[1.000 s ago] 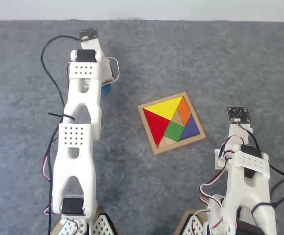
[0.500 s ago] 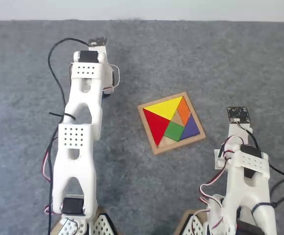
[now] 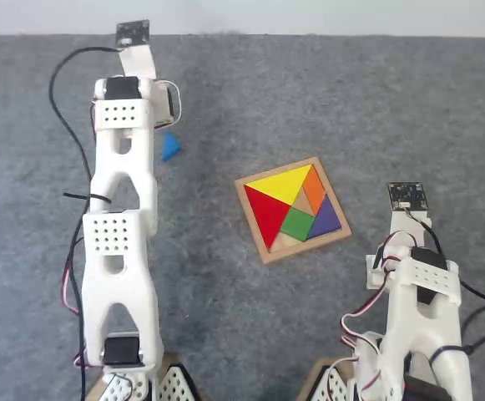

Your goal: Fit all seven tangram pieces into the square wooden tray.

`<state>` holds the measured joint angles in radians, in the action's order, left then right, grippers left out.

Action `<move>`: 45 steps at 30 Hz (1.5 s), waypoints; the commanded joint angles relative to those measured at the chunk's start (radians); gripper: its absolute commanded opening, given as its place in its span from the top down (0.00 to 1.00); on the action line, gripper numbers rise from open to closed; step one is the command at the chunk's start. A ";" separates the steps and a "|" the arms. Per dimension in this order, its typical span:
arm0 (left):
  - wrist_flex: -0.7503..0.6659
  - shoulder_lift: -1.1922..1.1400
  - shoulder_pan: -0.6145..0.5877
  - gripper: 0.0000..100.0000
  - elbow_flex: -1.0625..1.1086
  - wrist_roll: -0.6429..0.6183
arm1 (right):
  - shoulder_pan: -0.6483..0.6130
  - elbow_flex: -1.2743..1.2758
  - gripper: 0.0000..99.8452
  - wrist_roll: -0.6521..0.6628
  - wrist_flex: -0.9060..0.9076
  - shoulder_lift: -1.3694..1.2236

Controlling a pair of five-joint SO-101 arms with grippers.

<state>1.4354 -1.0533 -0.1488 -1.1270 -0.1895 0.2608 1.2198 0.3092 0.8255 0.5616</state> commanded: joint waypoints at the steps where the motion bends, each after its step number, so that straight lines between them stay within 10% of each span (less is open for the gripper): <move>1: -0.180 -0.025 0.003 0.99 -0.038 0.014 | -0.005 -0.003 0.74 0.009 -0.015 0.033; 9: -0.221 -0.195 0.011 0.99 -0.041 0.052 | -0.005 -0.003 0.74 0.009 -0.015 0.033; 20: 0.327 -0.141 0.132 0.99 -0.170 0.129 | -0.005 -0.003 0.74 0.009 -0.015 0.033; 33: 0.321 0.410 0.120 0.99 0.634 0.212 | -0.005 0.005 0.74 0.009 -0.016 0.038; 45: 0.302 0.879 0.110 0.88 0.845 0.416 | -0.005 0.006 0.74 0.011 -0.016 0.039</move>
<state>1.7162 -0.2601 -0.0322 -0.3844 0.2202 0.2608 1.2290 0.3092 0.8255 0.5616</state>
